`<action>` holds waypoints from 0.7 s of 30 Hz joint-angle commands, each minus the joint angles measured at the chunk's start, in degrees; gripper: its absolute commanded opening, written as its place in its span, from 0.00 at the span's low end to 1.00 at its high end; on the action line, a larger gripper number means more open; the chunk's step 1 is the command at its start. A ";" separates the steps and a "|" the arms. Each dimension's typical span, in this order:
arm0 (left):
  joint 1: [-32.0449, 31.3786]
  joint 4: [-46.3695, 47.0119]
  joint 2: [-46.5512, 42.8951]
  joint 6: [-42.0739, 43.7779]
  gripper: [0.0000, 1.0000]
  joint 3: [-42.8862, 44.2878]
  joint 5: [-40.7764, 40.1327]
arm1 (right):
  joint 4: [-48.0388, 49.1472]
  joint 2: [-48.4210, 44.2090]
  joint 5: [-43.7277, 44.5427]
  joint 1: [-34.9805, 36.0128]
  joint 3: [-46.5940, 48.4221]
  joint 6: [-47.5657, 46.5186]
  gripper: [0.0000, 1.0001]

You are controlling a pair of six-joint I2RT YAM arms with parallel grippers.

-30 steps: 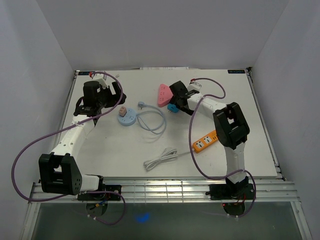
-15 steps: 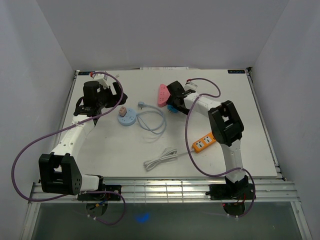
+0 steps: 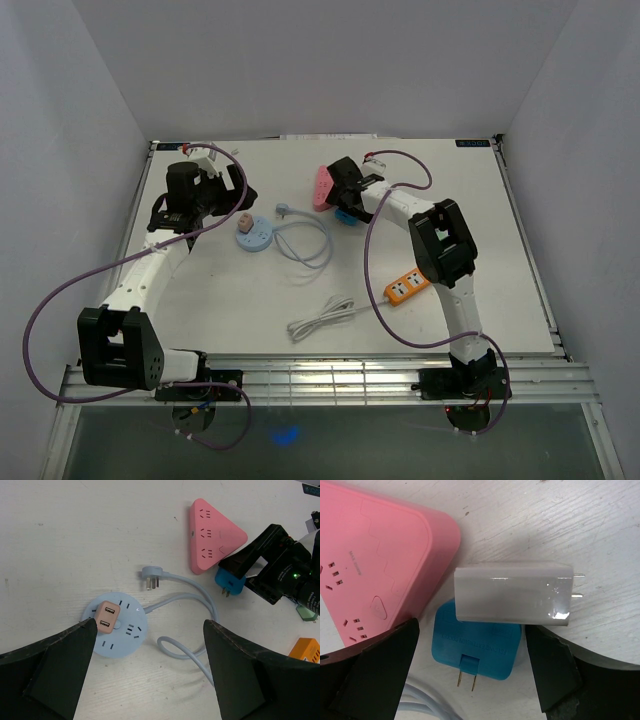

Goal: Insert the plug

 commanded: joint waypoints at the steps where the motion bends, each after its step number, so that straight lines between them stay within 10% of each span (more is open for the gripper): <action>1: 0.22 -0.10 -0.36 -0.19 0.98 1.46 1.88 | -0.93 1.89 -0.01 0.23 3.06 -0.34 0.92; 14: 0.48 -0.10 -0.18 -0.37 0.98 1.38 2.85 | -5.85 3.92 1.13 0.50 4.56 -1.22 1.00; 21: 0.48 -0.54 0.08 -0.19 0.98 1.64 3.03 | -7.88 4.36 0.16 0.41 4.83 -2.63 0.81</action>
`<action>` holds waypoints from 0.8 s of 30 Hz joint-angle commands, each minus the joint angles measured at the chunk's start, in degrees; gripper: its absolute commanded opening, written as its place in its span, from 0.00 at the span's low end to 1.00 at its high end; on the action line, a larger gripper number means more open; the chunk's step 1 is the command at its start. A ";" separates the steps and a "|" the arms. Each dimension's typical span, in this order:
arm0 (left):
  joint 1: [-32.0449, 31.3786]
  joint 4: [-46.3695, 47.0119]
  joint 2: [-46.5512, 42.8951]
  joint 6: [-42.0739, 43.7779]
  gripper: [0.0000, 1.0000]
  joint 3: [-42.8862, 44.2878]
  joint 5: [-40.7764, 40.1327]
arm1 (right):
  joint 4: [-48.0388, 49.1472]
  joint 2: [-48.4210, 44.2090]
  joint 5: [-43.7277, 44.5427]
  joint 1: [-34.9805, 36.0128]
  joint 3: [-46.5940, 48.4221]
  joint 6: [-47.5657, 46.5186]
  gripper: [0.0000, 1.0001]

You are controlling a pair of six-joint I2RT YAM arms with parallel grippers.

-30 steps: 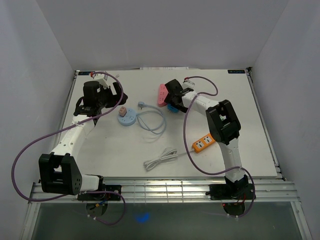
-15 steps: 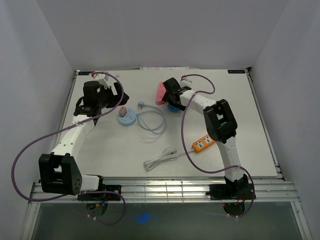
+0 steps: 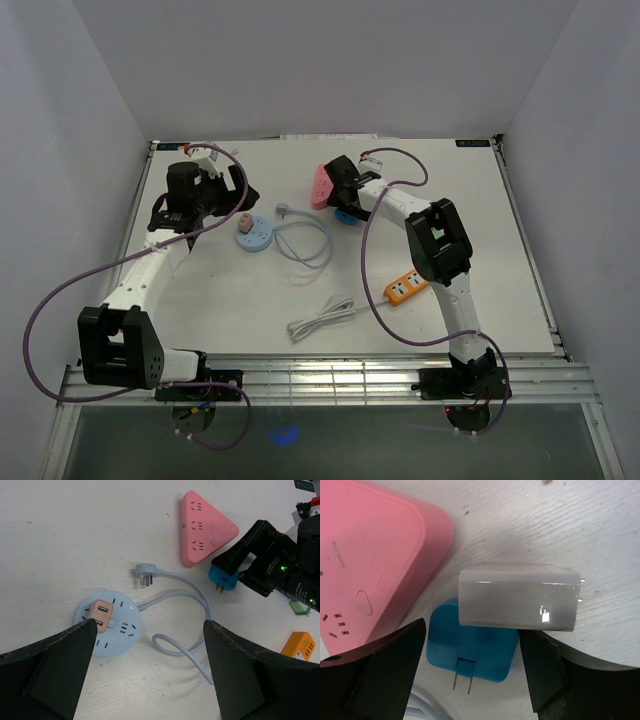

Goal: Insert the plug

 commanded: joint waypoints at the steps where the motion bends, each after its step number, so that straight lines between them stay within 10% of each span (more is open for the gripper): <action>1: 0.33 -0.51 -0.05 -0.02 0.98 1.55 0.93 | -3.70 1.54 -0.50 0.13 0.01 -0.42 0.80; 11: 0.33 -0.43 0.13 -0.11 0.98 1.64 1.72 | 1.73 -4.07 -1.72 0.13 -7.28 -4.45 0.56; 24: 0.42 0.19 1.01 -1.60 0.98 1.73 4.18 | 26.95 -22.09 -12.78 0.21 -31.70 -27.11 0.54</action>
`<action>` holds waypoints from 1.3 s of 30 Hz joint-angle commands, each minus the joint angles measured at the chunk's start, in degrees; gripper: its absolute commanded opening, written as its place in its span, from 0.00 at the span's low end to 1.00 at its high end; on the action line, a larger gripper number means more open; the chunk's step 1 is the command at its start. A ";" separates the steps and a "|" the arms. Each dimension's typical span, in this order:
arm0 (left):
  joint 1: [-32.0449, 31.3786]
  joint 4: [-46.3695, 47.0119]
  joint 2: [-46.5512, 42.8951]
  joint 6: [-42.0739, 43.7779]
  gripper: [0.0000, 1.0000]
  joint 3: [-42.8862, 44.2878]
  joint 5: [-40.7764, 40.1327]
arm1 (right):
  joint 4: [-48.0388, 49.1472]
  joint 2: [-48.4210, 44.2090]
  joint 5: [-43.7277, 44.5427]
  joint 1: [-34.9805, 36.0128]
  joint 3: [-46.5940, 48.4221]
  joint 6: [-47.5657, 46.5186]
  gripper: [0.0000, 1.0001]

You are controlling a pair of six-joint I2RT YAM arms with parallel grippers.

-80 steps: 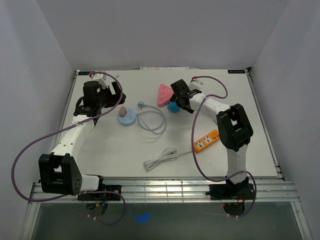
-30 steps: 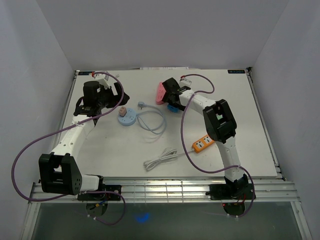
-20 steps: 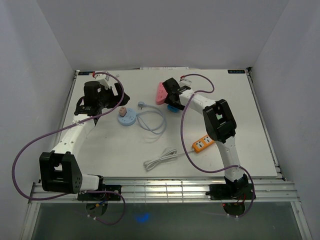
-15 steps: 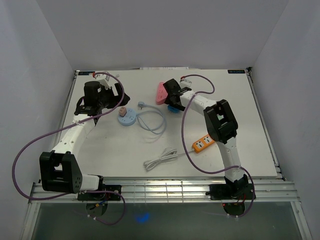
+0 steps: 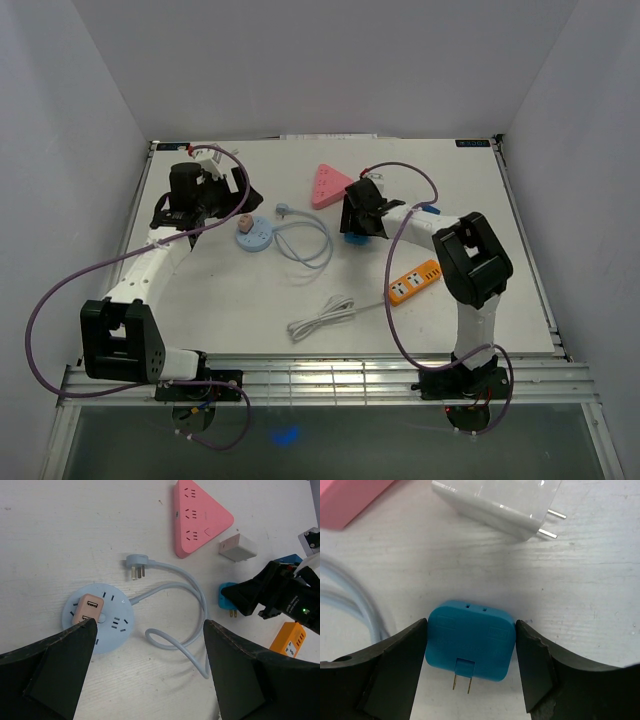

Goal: Insert the plug

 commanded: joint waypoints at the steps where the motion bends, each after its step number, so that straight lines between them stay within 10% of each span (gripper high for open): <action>1: 0.42 0.69 -0.94 -0.88 0.98 1.47 1.67 | 10.78 -6.01 -4.82 0.21 -4.94 -9.12 0.54; 8: 0.60 4.12 -1.73 -3.16 0.98 -0.56 5.09 | 23.54 -15.07 -13.61 0.30 -16.10 -15.28 0.54; 18: -0.72 9.66 7.58 -5.63 0.96 1.20 30.39 | 33.99 -22.28 -27.48 2.32 -24.63 -23.63 0.52; 39: -10.57 1.84 16.81 -3.25 0.91 5.24 34.44 | 38.14 -29.58 -31.99 11.55 -28.15 -35.32 0.49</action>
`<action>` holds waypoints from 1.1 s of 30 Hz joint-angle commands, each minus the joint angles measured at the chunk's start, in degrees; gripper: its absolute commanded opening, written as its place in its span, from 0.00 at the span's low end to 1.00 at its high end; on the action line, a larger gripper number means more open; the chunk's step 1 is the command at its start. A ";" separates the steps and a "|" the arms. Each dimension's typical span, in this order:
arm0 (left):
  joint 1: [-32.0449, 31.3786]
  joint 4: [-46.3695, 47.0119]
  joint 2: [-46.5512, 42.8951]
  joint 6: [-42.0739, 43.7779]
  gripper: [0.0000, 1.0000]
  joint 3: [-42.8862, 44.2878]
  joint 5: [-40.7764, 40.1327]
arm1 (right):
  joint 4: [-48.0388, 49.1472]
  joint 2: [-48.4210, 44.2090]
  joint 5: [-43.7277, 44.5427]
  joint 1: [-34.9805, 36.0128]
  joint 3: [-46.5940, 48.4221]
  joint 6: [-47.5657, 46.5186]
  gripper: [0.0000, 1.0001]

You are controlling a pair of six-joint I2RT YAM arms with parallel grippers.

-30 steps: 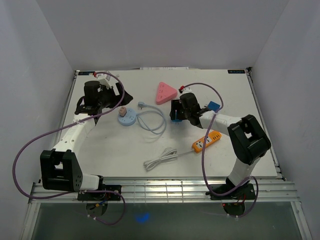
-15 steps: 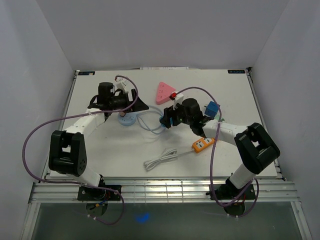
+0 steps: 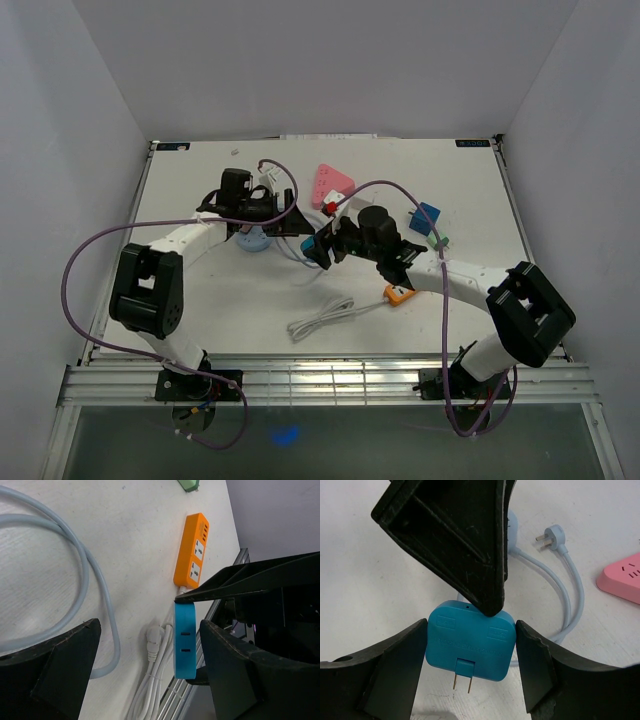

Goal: Insert the plug

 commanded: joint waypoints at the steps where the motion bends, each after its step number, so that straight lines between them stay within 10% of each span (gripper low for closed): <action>1: -0.71 -1.73 0.03 0.42 0.90 2.75 4.39 | 2.62 -1.73 1.61 0.49 -0.37 -2.58 0.49; 33: -3.43 -6.21 7.58 -2.57 0.56 4.78 13.54 | 0.51 1.61 4.60 1.28 2.88 -5.22 0.46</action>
